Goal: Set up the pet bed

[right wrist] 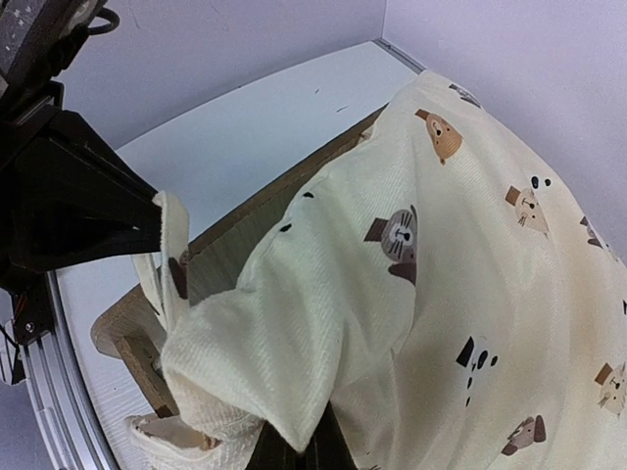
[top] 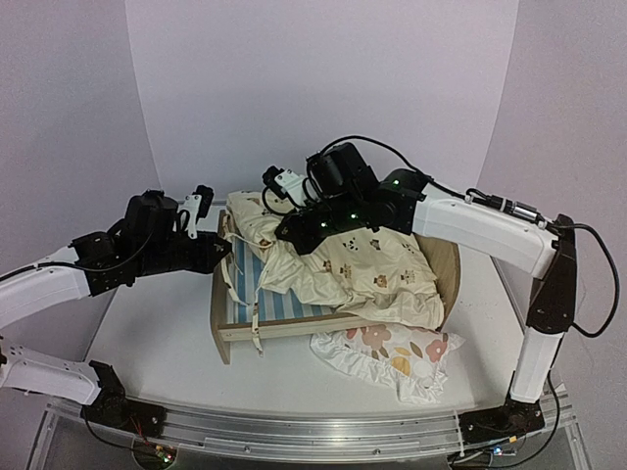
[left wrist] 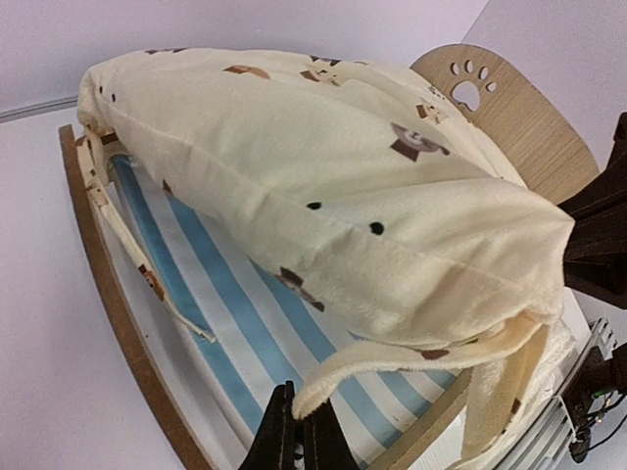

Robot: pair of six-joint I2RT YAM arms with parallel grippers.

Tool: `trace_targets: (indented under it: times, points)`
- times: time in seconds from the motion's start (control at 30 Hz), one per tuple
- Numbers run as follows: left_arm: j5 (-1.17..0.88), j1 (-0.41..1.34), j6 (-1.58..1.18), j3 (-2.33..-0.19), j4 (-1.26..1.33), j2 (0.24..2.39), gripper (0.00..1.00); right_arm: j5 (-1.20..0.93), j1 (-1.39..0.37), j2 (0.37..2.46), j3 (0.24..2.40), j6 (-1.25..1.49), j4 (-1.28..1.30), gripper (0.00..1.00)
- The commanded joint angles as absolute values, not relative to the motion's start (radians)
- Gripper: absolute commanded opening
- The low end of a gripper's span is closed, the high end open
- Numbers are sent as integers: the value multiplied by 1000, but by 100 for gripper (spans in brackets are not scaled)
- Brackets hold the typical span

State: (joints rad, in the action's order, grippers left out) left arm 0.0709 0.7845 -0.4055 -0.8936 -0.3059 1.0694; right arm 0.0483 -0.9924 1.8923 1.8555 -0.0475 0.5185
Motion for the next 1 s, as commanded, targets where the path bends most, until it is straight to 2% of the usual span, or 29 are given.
trace_targets:
  times: [0.0,0.6,0.97]
  points:
    - [153,785,-424,-930,-379,1030,2,40,-977,1856,1852,-31,494,0]
    - [193,785,-420,-1059,-510,1047,3,8,-978,1901,1872,-8,488,0]
    - [134,786,-465,-1027,-565,1083,5,8,-977,1904,1846,-8,484,0]
